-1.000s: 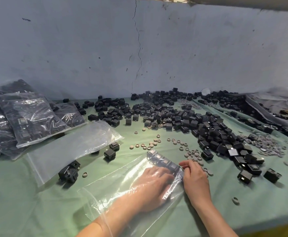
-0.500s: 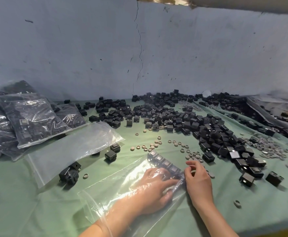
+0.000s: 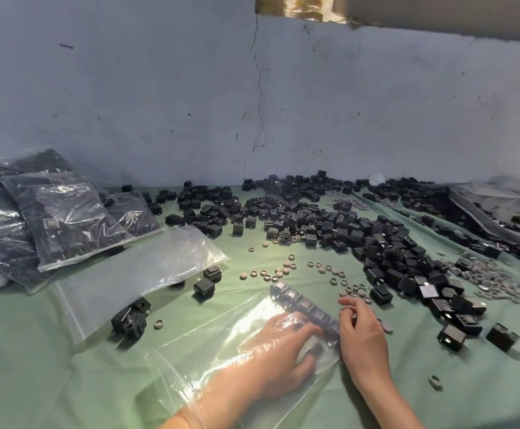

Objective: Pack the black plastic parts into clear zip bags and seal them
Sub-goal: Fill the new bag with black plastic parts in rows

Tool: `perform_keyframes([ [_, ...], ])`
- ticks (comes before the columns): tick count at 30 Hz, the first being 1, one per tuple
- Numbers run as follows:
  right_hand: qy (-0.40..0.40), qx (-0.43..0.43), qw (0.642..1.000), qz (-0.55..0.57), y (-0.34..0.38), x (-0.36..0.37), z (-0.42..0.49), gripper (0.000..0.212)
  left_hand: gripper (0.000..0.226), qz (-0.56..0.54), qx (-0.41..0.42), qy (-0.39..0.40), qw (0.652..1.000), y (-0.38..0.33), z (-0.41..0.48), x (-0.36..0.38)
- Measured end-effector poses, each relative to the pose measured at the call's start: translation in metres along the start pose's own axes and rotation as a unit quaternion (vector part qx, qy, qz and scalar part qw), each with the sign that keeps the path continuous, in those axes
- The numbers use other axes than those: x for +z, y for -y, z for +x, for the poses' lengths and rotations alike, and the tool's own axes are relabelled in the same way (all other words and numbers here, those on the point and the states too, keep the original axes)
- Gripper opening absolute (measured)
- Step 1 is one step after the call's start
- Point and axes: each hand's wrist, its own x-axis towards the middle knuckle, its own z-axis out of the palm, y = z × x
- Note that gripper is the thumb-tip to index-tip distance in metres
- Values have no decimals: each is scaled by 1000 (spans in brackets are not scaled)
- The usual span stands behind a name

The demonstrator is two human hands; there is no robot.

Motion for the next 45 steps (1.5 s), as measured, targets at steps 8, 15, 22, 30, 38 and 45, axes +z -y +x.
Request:
perform_keyframes([
  [8, 220, -208, 942, -145, 46, 27, 40, 43, 22, 227, 144, -150, 951, 0, 8, -3],
  [15, 307, -126, 939, -96, 45, 49, 60, 60, 12, 136, 142, -176, 965, 17, 4, 12],
  [22, 254, -131, 945, -161, 35, 54, 55, 56, 14, 150, 188, -154, 958, 48, 12, 15],
  [30, 200, -104, 947, -230, 29, 43, 54, 54, 7, 174, 58, -203, 962, 59, -65, -53],
  [38, 171, -94, 924, -328, 32, 14, 60, 52, 22, 275, -282, -407, 824, 91, -127, -129],
  [45, 220, -188, 922, -256, 108, 65, 51, 45, 60, 300, -351, -298, 835, 108, -112, -133],
])
